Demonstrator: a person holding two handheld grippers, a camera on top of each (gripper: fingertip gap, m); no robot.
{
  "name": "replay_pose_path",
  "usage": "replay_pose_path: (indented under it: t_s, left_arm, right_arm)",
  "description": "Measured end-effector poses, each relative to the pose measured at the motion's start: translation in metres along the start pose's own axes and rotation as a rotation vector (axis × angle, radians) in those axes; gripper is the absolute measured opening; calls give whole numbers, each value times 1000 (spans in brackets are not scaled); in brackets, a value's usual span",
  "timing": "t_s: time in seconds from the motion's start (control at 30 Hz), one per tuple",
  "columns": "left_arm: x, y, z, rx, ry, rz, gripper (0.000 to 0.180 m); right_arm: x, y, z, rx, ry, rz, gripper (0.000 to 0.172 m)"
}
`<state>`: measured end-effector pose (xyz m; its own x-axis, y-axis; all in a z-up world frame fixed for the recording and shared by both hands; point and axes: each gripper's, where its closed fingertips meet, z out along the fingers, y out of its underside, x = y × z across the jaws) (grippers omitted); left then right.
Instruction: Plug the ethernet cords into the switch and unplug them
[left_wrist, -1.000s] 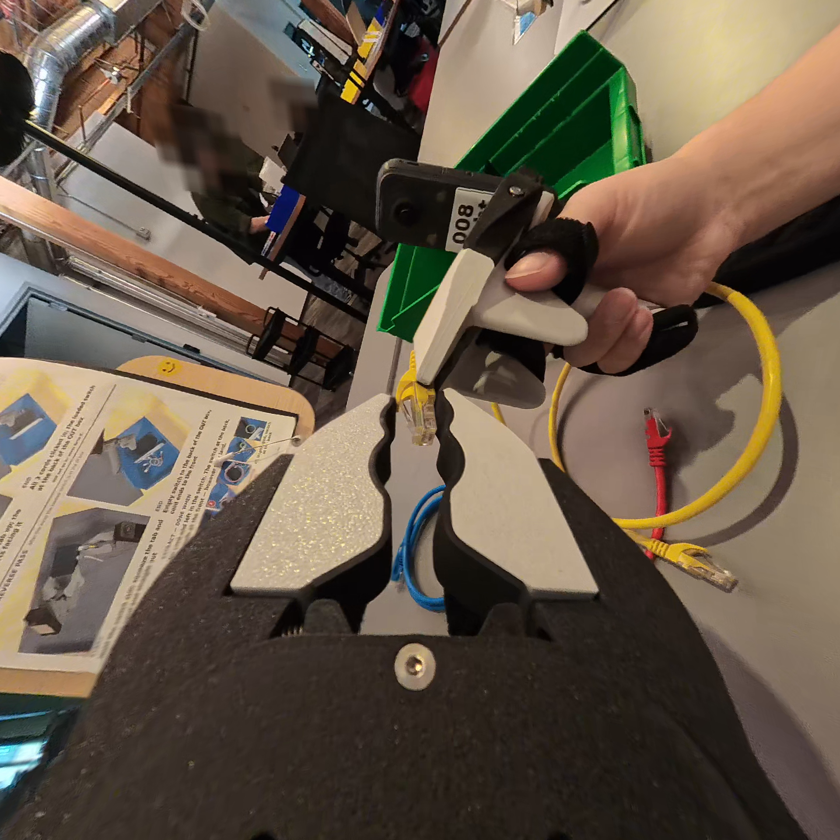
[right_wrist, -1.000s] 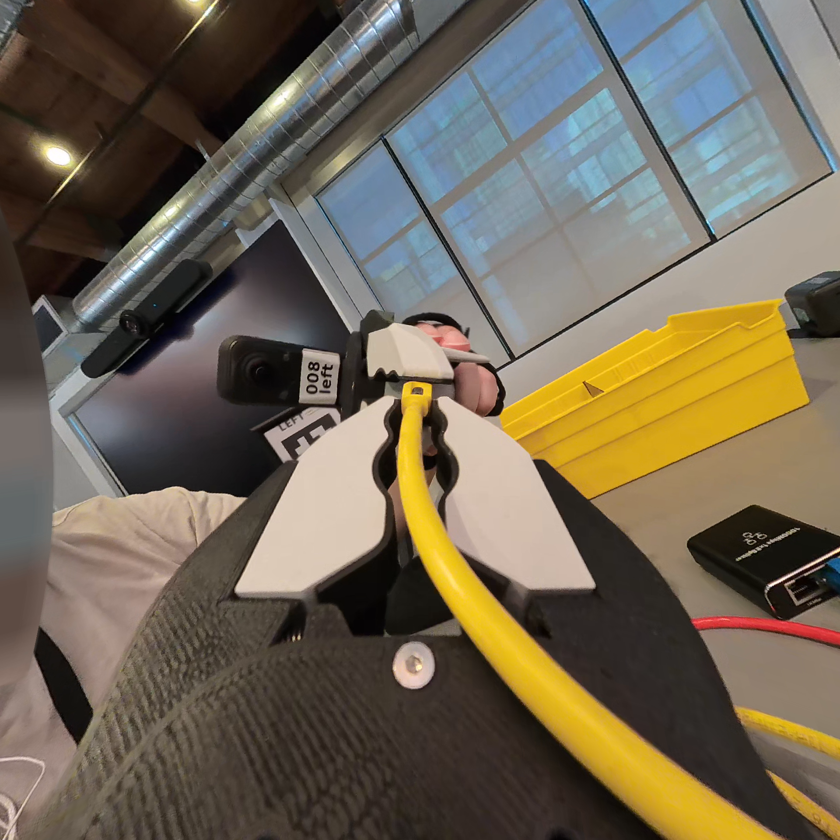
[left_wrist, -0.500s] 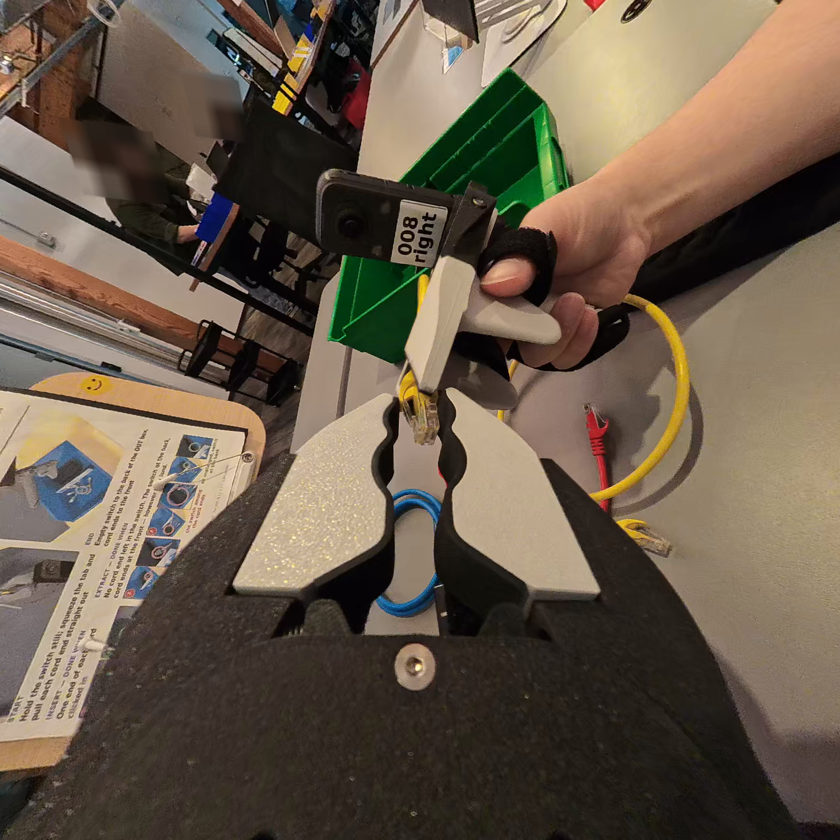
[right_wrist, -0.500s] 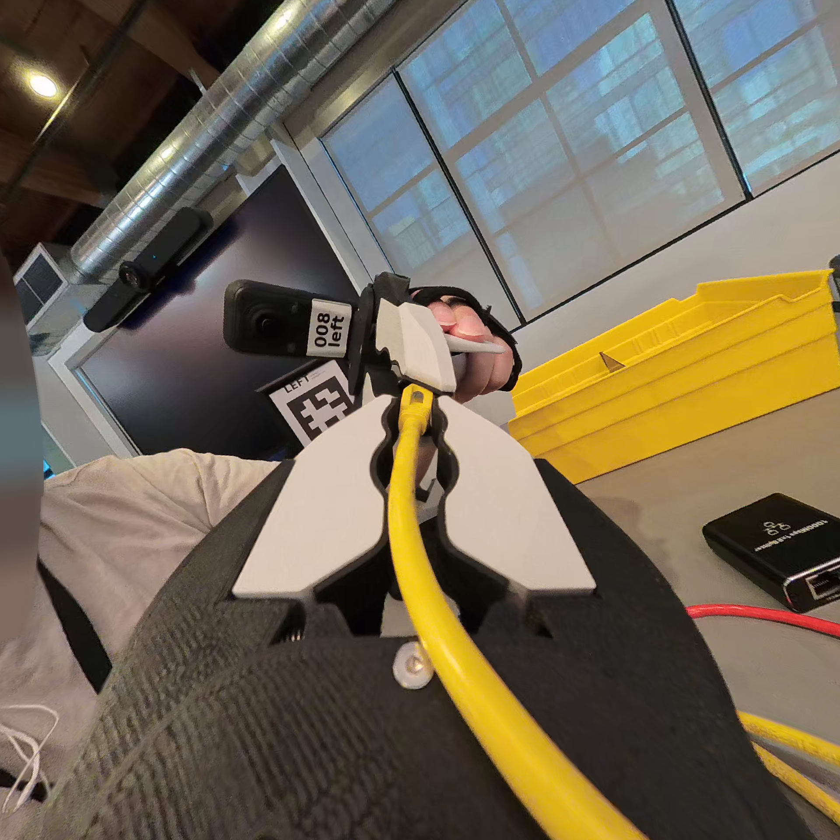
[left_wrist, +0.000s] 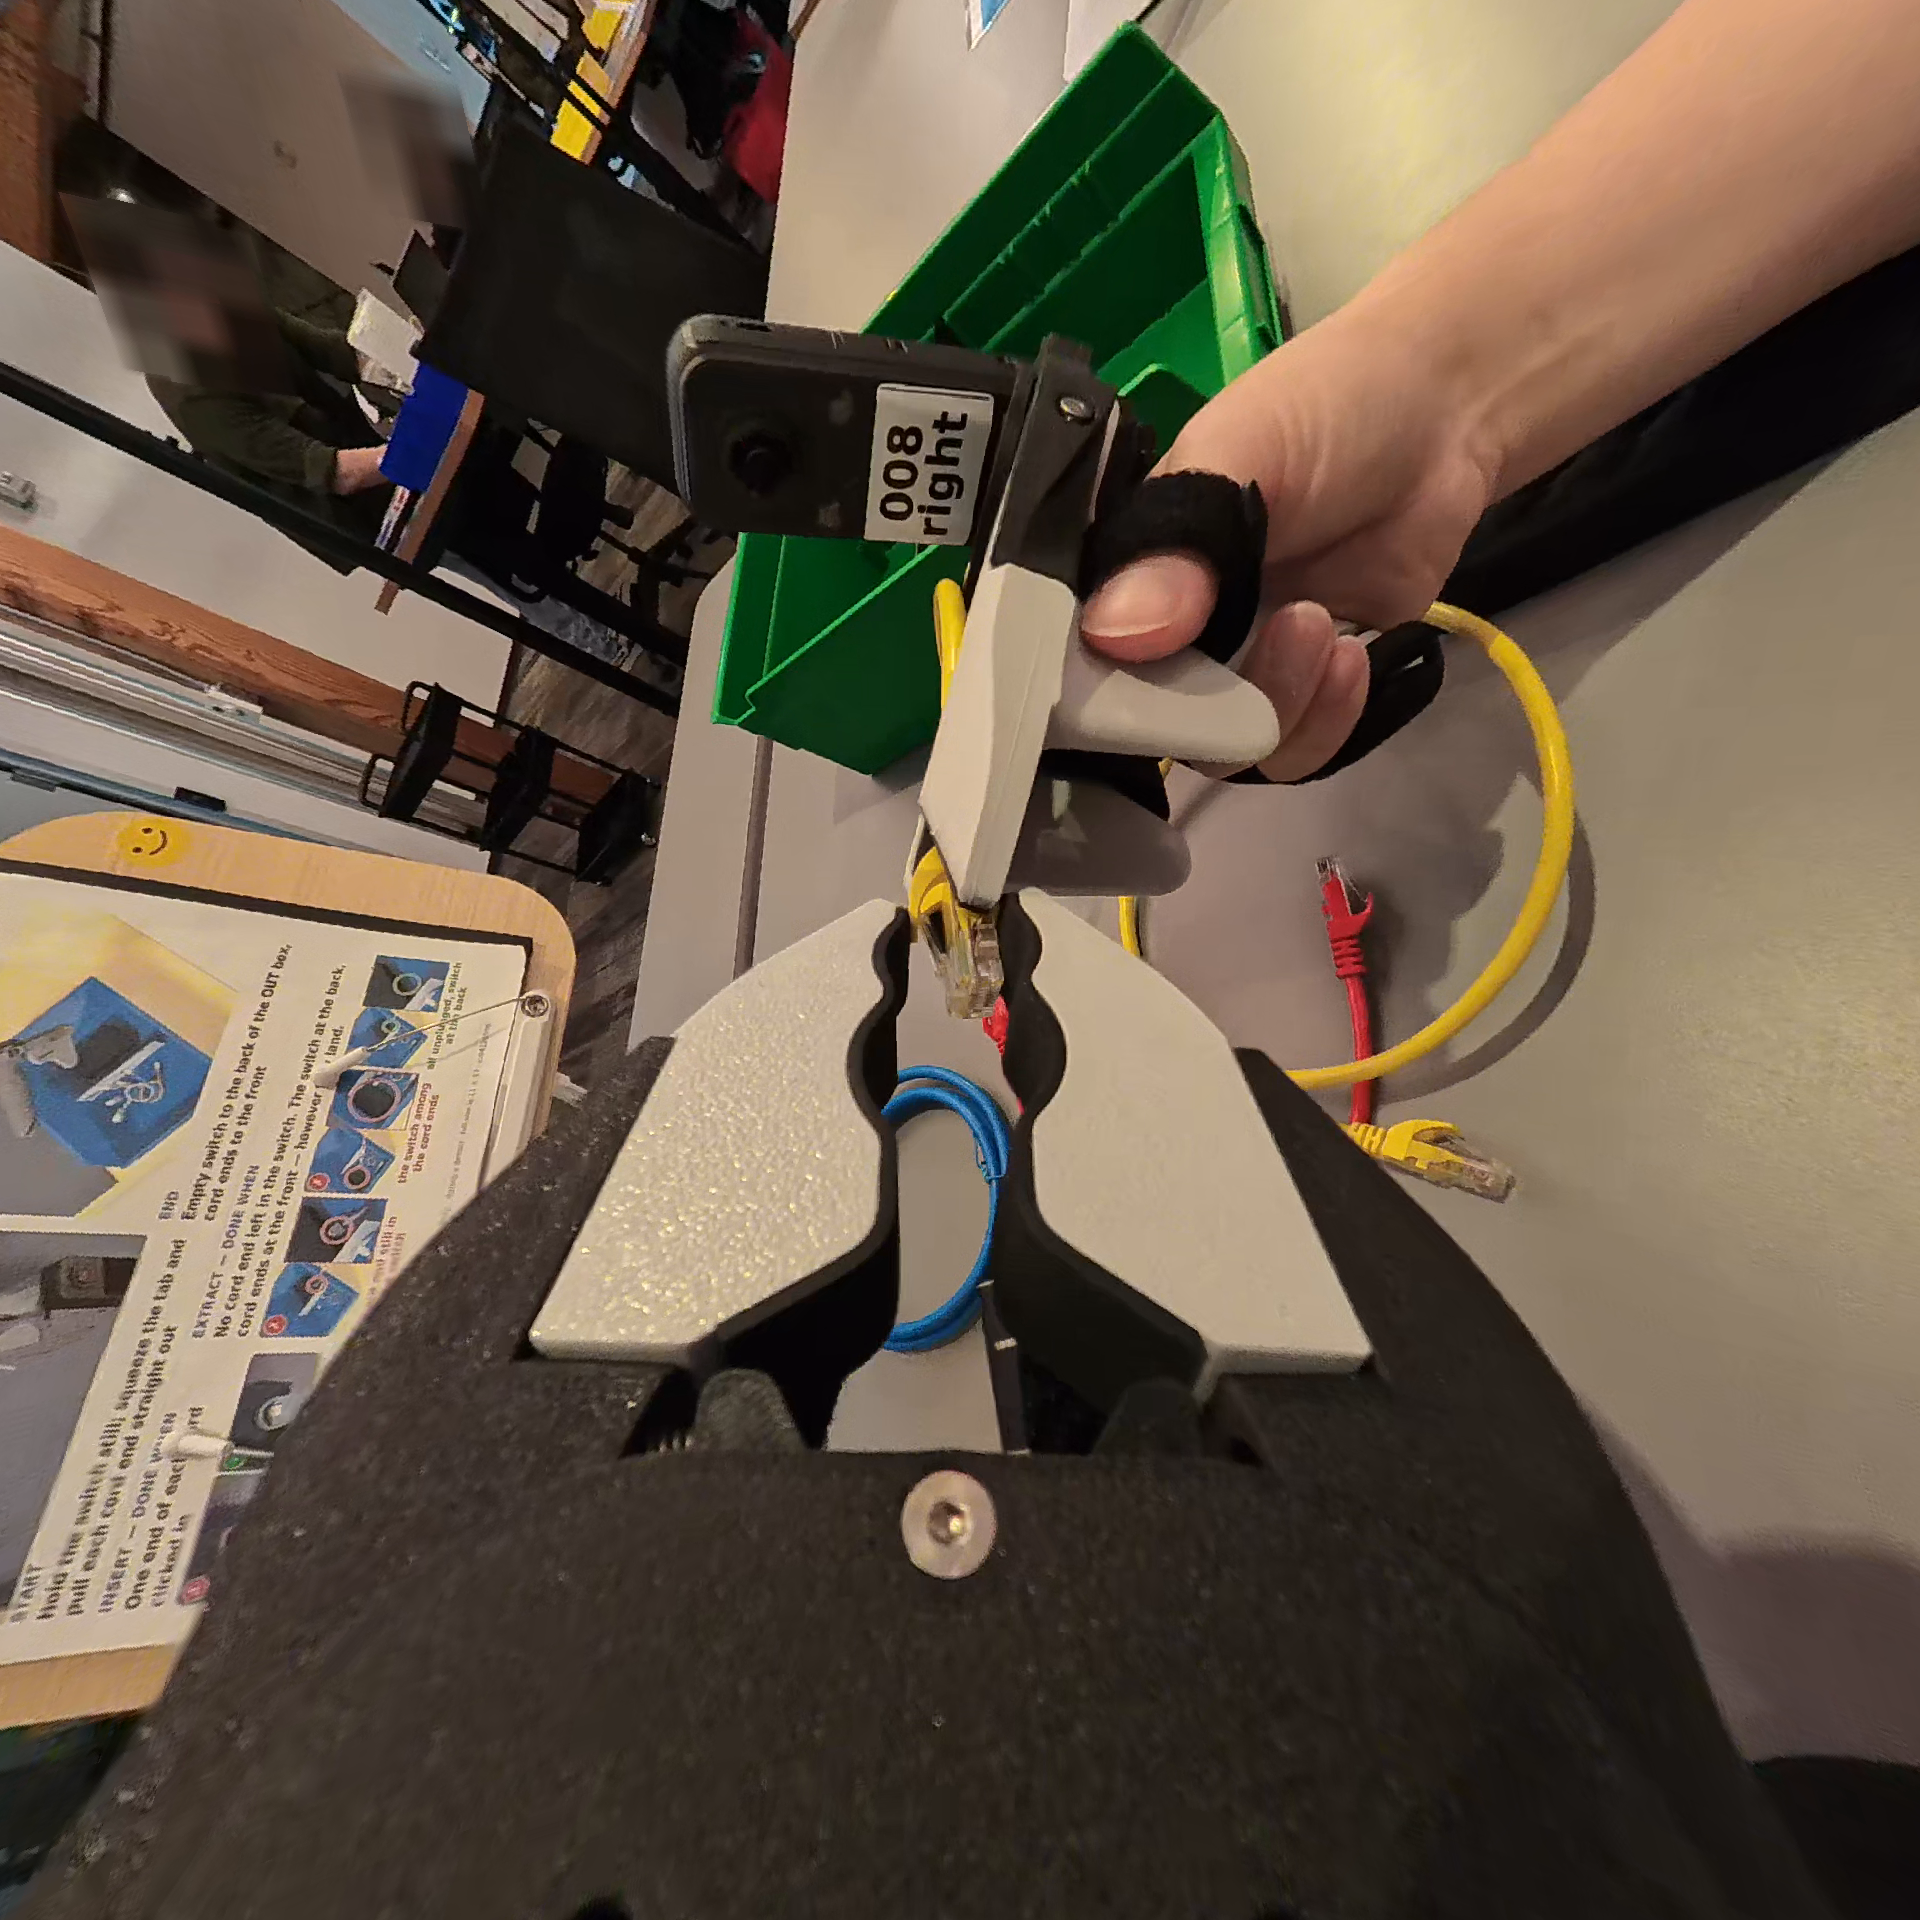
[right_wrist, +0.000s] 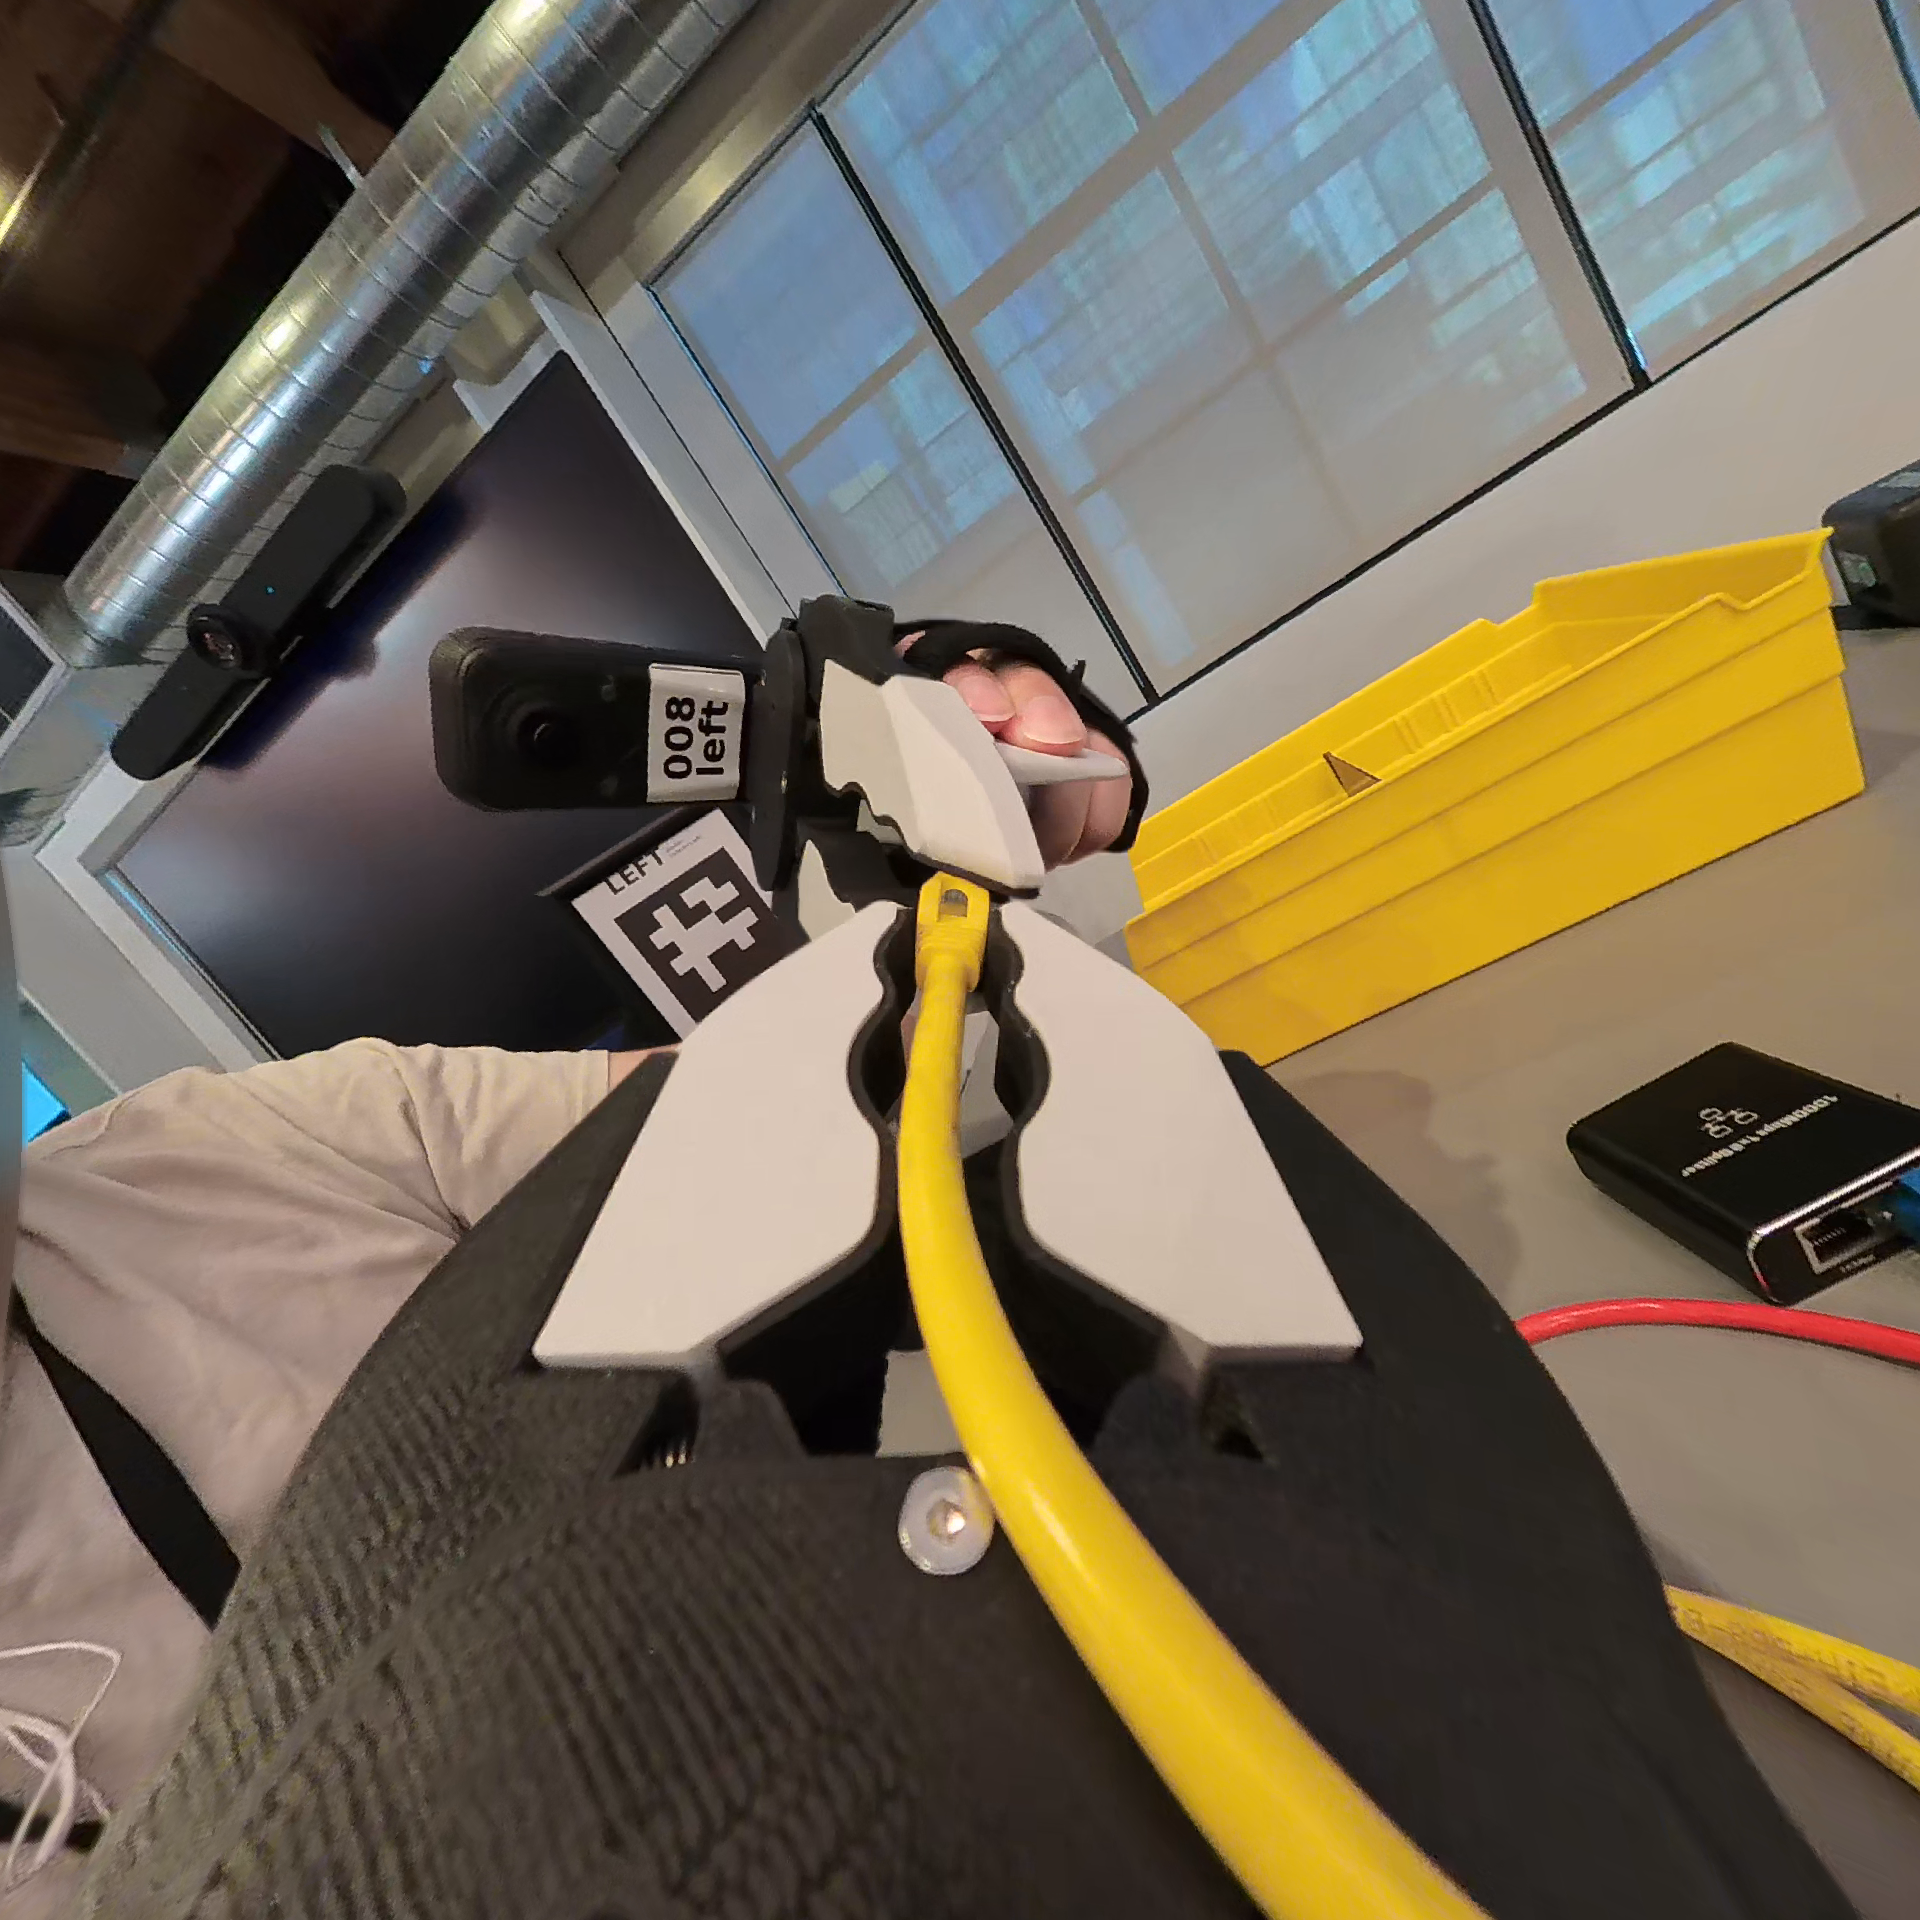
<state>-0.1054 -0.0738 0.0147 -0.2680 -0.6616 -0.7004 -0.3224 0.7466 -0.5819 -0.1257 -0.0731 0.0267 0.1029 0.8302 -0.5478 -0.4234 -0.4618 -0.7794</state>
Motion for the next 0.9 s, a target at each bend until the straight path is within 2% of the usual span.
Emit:
replay_pose_path:
  t_s: [0.1, 0.23, 0.3, 0.37, 0.5, 0.6, 0.67, 0.73, 0.8, 0.9]
  left_arm:
    - [-2, -2, 1, 15, -19, -40, 18]
    - [-14, 11, -11, 8, -113, -186, 47]
    - [-22, 35, -19, -29, -180, -348, 52]
    - [-23, 72, -21, -140, -230, -523, 60]
    - [-9, 137, -16, -394, -311, -782, 52]
    - [5, 154, -5, -463, -307, -1038, 63]
    - [7, 158, 3, -483, -327, -1052, 70]
    - [8, 174, 7, -581, -391, -977, 79]
    - [19, 191, 14, -709, -397, -936, 93]
    - [26, 204, 27, -777, -395, -890, 98]
  right_arm:
    - [2, -3, -3, 16, 12, -10, 13]
    - [10, -14, -13, 55, 56, -57, 13]
    - [11, -19, -17, 73, 79, -122, 13]
    - [13, -23, -21, 75, 122, -194, 13]
    - [20, -29, -27, 78, 232, -313, 13]
    - [22, -31, -30, 73, 294, -394, 13]
    - [20, -34, -32, 75, 315, -451, 13]
    - [18, -38, -35, 86, 331, -479, 13]
    - [15, -42, -37, 103, 324, -481, 13]
    - [14, -45, -40, 127, 304, -451, 13]
